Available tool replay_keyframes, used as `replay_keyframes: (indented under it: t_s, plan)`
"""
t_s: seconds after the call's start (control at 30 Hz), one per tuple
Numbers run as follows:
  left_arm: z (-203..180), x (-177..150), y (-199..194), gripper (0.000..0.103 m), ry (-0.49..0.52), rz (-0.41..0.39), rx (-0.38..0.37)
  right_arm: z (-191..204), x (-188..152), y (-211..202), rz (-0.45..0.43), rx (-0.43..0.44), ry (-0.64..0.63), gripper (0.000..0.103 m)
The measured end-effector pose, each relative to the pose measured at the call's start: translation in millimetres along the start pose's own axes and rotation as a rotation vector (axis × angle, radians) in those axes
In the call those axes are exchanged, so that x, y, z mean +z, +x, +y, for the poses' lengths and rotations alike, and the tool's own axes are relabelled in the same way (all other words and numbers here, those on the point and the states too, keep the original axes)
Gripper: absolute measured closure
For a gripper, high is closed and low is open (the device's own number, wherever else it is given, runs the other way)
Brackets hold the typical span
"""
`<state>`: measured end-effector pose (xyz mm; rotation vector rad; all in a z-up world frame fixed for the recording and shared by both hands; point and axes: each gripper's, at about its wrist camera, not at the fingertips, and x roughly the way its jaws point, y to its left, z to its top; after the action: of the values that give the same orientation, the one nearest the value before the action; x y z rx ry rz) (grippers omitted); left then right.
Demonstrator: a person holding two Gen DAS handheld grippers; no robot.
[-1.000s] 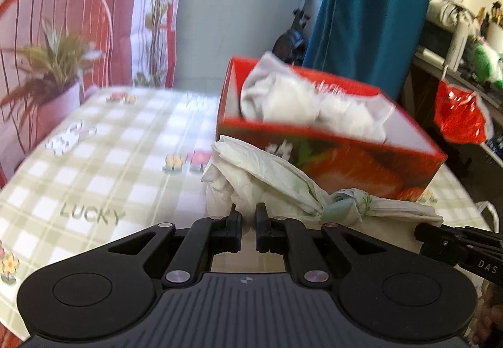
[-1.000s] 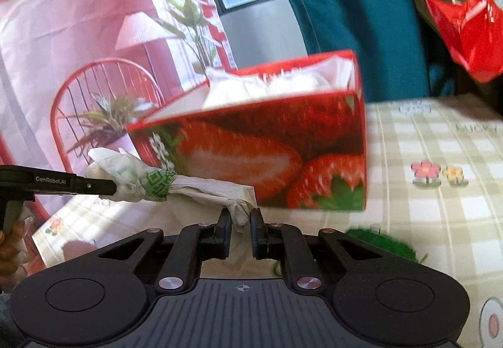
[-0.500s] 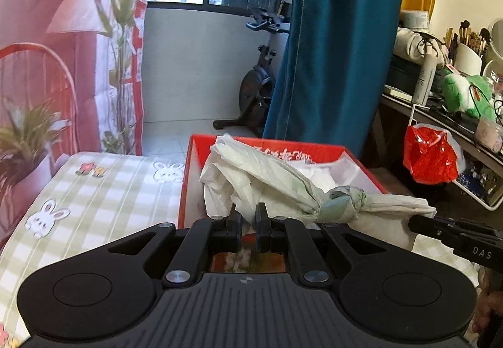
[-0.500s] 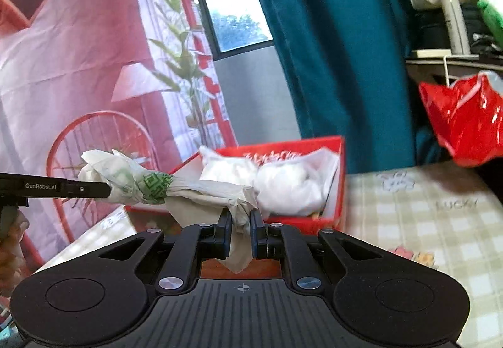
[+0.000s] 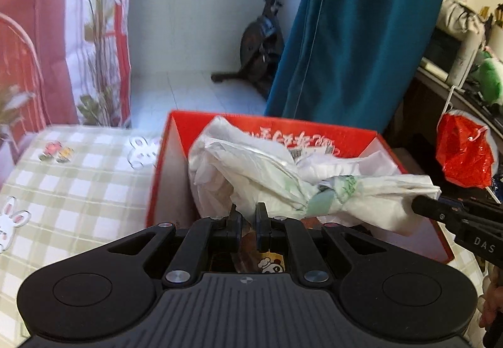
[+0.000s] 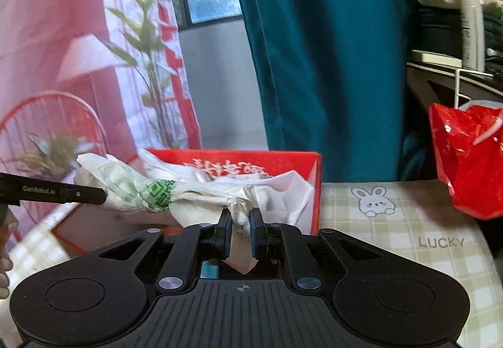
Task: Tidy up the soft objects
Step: 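Lift the white cloth bundle into the red box and release, then move the left tool to the pink knitted scarf and grasp it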
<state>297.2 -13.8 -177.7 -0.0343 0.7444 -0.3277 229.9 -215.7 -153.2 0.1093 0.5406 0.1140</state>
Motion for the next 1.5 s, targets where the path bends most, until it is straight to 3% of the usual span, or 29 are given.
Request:
replay_keyframes:
  t_s: [0.37,1.03,1.13,1.2,1.43,1.5]
  plan:
    - [3.4,9.0,37.4,0.094,0.033,0.118,0.017,4.7,8.1,55.6,0.141,-0.036,-0.048,0.092]
    - [8.6,13.0,45.7,0.093,0.012,0.162,0.027,8.1,9.0,86.3,0.254,-0.056,-0.089,0.092]
    - [10.2,13.3,44.4,0.079,0.000,0.170,0.008,10.0,10.0,84.3,0.255,-0.066,-0.108,0.088]
    - [10.0,13.2,41.1,0.065,-0.004,0.162,-0.005,12.4,10.7,81.9,0.255,-0.078,-0.131,0.081]
    - [0.0,11.1,26.7,0.047,0.031,0.137,-0.019,15.2,13.1,68.5,0.243,-0.078,-0.149,0.076]
    - [-3.5,10.1,21.3,0.045,0.045,0.132,-0.018,14.9,13.5,63.8,0.240,-0.074,-0.147,0.070]
